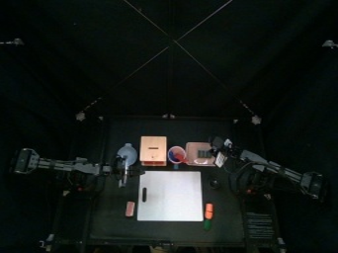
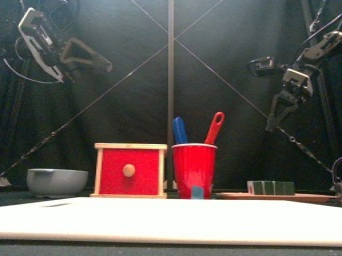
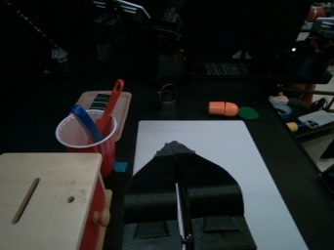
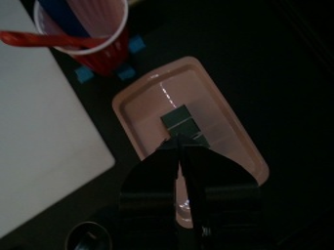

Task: Place sushi on board then cut the sushi with the knife then place the pieces on the plate
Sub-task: Place the sushi on the board

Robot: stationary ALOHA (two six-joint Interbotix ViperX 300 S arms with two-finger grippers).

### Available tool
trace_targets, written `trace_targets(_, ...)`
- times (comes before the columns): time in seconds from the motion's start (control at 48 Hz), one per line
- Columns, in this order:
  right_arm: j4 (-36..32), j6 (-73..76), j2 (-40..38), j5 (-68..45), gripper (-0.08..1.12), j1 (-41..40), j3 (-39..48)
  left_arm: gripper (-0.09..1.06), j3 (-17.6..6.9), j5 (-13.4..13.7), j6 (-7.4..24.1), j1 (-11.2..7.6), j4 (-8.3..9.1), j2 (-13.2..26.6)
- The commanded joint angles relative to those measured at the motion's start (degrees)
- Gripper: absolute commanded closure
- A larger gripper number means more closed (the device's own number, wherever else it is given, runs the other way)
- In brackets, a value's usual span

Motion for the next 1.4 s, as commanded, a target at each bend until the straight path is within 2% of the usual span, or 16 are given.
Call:
trace_targets(0.021,-2.55,-0.18,2.20,0.53,0.44,-0.09,-1.85,0.98,-1.67,-0.97,0.09,-0.18,0.00,0.09)
trace_targets(0.146,-5.62,-0.35,5.27,0.70,0.21,-0.09,-2.55,0.98,-1.67,-1.23,0.00,-0.18,0.00,0.00)
trace_targets(0.229,-7.73,-0.53,7.12,0.79,0.13,-0.09,-2.90,0.98,-1.67,-1.23,-0.09,-0.35,0.00,0.09)
trace_targets(0.354,-9.23,-3.16,10.20,1.58,0.13,-0.35,-3.52,0.98,-1.67,-1.23,-0.09,-0.35,0.00,0.00)
trace_targets(0.5,-5.71,-10.02,13.36,1.93,0.13,-1.58,-4.48,0.98,-1.67,-1.23,0.00,-0.35,0.00,0.09)
trace_targets(0.854,14.77,-35.95,21.27,2.20,0.13,-9.67,-6.24,0.98,-1.41,-1.23,-0.09,-0.44,0.00,0.09)
trace_targets(1.0,20.74,-43.51,25.22,1.76,0.13,-11.51,-6.42,0.98,-1.32,-1.23,-0.09,-0.44,0.00,0.09)
trace_targets(1.396,20.48,-44.91,33.22,-3.08,0.14,-12.13,-6.86,0.98,-1.23,-1.23,-0.09,-0.44,-0.09,0.09)
